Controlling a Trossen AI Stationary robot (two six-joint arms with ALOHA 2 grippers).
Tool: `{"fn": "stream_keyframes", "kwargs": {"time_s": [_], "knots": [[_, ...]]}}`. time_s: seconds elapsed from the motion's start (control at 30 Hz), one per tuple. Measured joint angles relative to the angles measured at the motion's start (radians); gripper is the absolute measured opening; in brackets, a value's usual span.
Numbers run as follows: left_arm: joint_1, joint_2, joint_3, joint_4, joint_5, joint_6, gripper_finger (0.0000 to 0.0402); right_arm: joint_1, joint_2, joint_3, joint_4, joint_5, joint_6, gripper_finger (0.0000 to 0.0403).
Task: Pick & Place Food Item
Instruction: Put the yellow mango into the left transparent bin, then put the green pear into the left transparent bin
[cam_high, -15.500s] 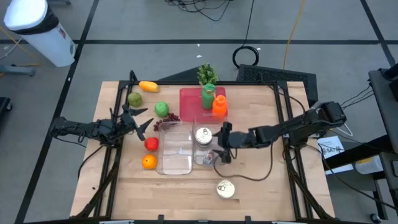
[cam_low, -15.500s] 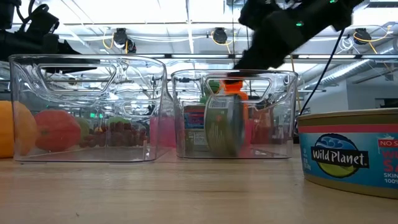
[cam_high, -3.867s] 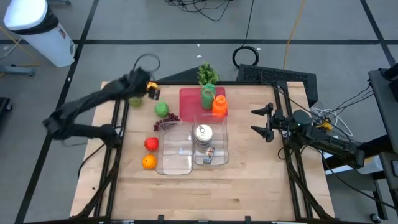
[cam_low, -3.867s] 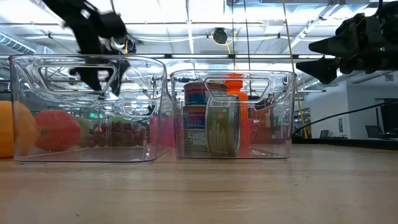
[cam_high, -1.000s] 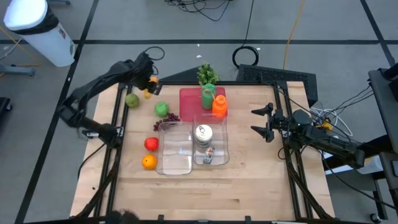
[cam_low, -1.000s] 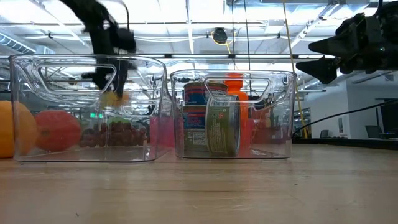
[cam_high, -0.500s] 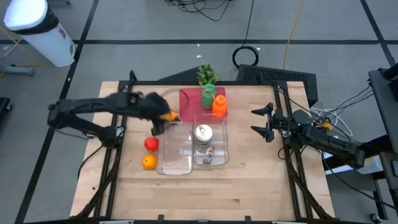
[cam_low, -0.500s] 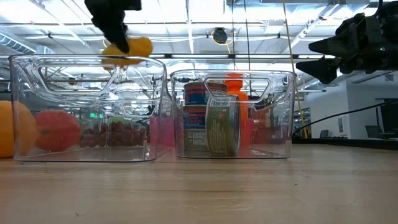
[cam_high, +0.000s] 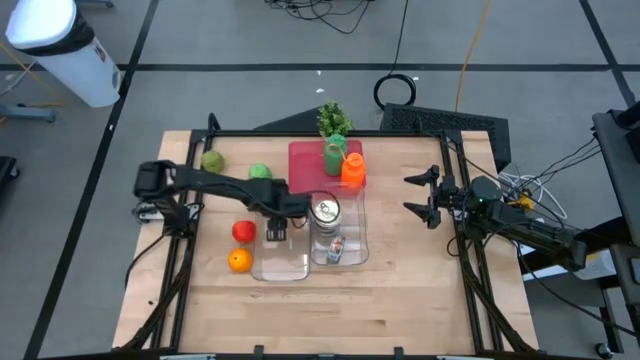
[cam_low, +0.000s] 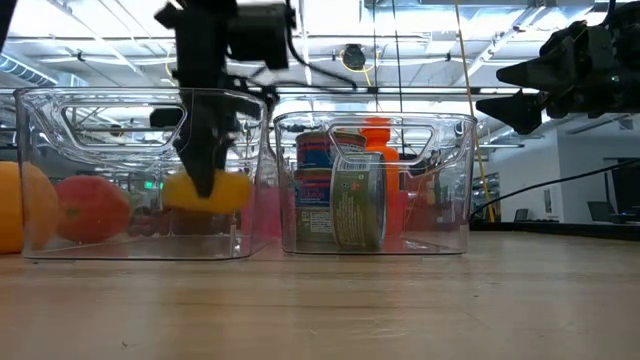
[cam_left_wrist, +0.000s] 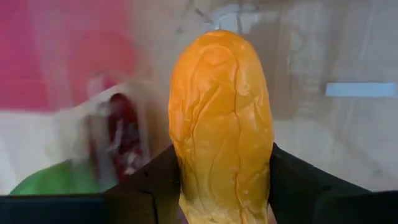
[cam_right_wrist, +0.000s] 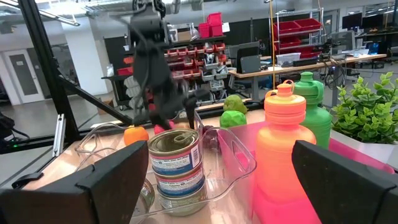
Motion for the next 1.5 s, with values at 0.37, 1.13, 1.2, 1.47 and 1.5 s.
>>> {"fn": "stream_keyframes", "kwargs": {"time_s": [0.37,1.13,1.2,1.47,1.5], "knots": [[0.000,0.094,-0.001,0.032,-0.061,-0.023,0.0311,0.000,0.000,0.000,0.000,0.000,0.000,0.0375],[0.146,-0.452,0.002,-0.051,-0.285,-0.452,0.0335,0.000,0.000,0.000,0.000,0.000,0.000,0.0375],[0.206,-0.455,0.002,-0.164,-0.303,-0.546,0.0333,0.000,0.000,0.000,0.000,0.000,0.000,0.0375],[0.518,-0.453,-0.071,-0.322,-0.334,-0.803,0.0345,0.000,0.000,0.000,0.000,0.000,0.000,0.0375],[0.555,-0.453,-0.077,-0.315,-0.328,-0.829,0.0346,0.000,0.000,0.000,0.000,0.000,0.000,0.0375]]}}
